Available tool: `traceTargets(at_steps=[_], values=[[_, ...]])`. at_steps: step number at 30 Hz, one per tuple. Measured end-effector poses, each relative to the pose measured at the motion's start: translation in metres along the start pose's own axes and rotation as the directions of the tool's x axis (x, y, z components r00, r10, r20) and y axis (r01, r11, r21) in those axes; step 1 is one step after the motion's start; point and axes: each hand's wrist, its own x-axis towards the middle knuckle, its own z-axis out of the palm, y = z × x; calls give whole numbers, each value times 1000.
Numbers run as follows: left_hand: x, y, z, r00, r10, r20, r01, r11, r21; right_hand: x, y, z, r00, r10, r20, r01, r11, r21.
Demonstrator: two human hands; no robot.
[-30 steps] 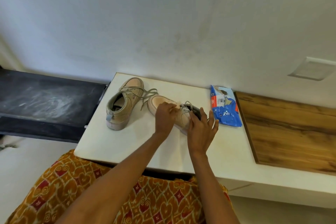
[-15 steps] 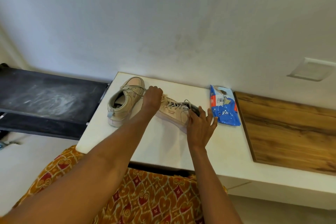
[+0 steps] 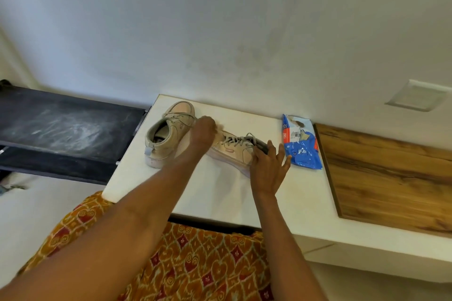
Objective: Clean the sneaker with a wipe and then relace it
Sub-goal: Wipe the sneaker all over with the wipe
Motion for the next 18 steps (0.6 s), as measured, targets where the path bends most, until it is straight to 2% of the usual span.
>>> traceTargets(at_steps=[4, 7, 10, 13, 18], values=[[-7, 10, -2, 983, 89, 164, -71, 991, -115, 1, 1, -1, 1000, -18, -3, 18, 1000, -13], [-1, 6, -13, 963, 154, 221, -147, 988, -49, -1, 0, -1, 1000, -17, 2, 17, 1000, -1], [3, 5, -14, 978, 143, 149, -159, 982, 105, -1, 1, -2, 1000, -22, -2, 22, 1000, -15], [7, 5, -14, 994, 109, 18, -110, 980, 163, 0, 3, -2, 999, -43, 2, 43, 998, -36], [3, 5, -11, 991, -89, -97, 99, 990, 104, -1, 2, -1, 1000, -30, 2, 30, 999, -13]])
